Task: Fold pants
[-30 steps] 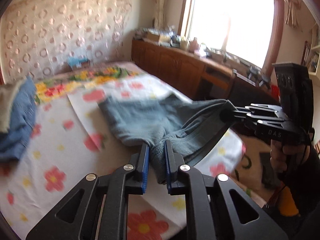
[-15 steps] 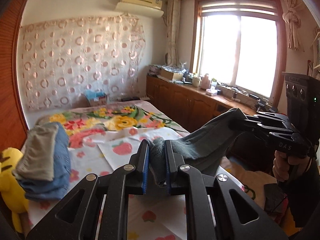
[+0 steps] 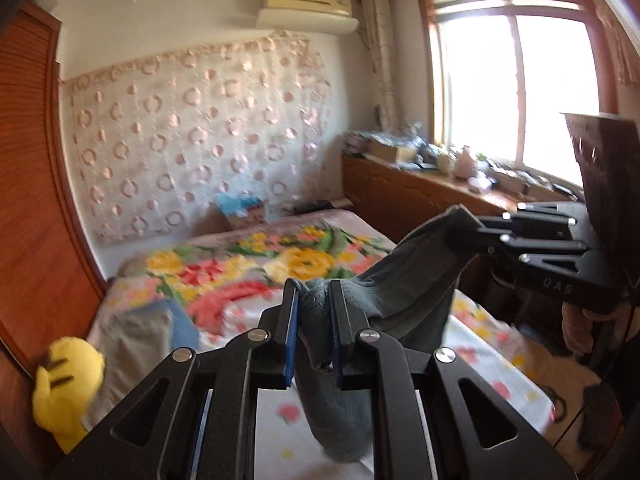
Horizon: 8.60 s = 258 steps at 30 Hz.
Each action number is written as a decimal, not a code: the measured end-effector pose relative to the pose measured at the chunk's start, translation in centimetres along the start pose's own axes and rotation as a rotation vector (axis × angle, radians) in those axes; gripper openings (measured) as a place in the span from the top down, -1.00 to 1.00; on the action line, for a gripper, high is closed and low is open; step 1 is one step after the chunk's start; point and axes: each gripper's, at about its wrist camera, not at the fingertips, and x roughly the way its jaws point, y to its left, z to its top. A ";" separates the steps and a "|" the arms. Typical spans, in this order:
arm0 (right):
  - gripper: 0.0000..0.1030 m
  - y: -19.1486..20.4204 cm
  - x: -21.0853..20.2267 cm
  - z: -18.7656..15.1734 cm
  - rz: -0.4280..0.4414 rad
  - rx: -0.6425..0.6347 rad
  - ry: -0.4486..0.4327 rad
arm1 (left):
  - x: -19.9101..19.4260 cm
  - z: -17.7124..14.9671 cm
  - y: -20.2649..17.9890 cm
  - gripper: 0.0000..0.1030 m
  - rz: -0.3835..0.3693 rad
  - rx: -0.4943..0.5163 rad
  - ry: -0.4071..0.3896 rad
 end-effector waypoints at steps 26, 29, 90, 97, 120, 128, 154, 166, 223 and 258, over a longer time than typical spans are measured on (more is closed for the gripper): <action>0.75 4.4 4.9 -16.9 0.189 0.080 0.314 | -1.6 -18.0 -3.2 0.71 -0.082 -0.060 0.267; 0.75 3.9 4.1 -17.7 0.200 0.110 0.314 | -2.1 -19.3 -3.1 0.71 -0.095 -0.092 0.280; 0.74 2.6 2.9 -20.7 0.180 0.244 0.256 | -2.4 -19.8 -4.1 0.71 -0.102 -0.074 0.285; 0.74 2.6 4.0 -20.0 0.170 0.256 0.230 | -1.5 -19.2 -2.9 0.71 -0.082 -0.092 0.274; 0.71 1.4 14.7 -18.0 0.141 0.301 0.263 | 5.3 -17.7 0.9 0.69 -0.001 -0.135 0.317; 0.30 0.4 13.6 -17.9 0.108 0.303 0.233 | 4.7 -18.0 0.9 0.39 0.010 -0.140 0.301; 0.31 1.0 13.8 -21.6 0.163 0.253 0.343 | 4.7 -24.0 1.2 -0.01 -0.027 -0.174 0.420; 0.92 -1.0 12.5 -21.9 0.121 0.299 0.313 | 5.7 -24.5 1.5 0.05 -0.010 -0.173 0.451; 0.38 1.7 7.0 -22.9 0.102 0.155 0.350 | 0.8 -25.5 -1.1 0.10 -0.042 -0.131 0.460; 0.36 1.5 14.5 -20.3 0.022 0.117 0.342 | 7.3 -21.7 2.3 0.10 0.025 -0.167 0.434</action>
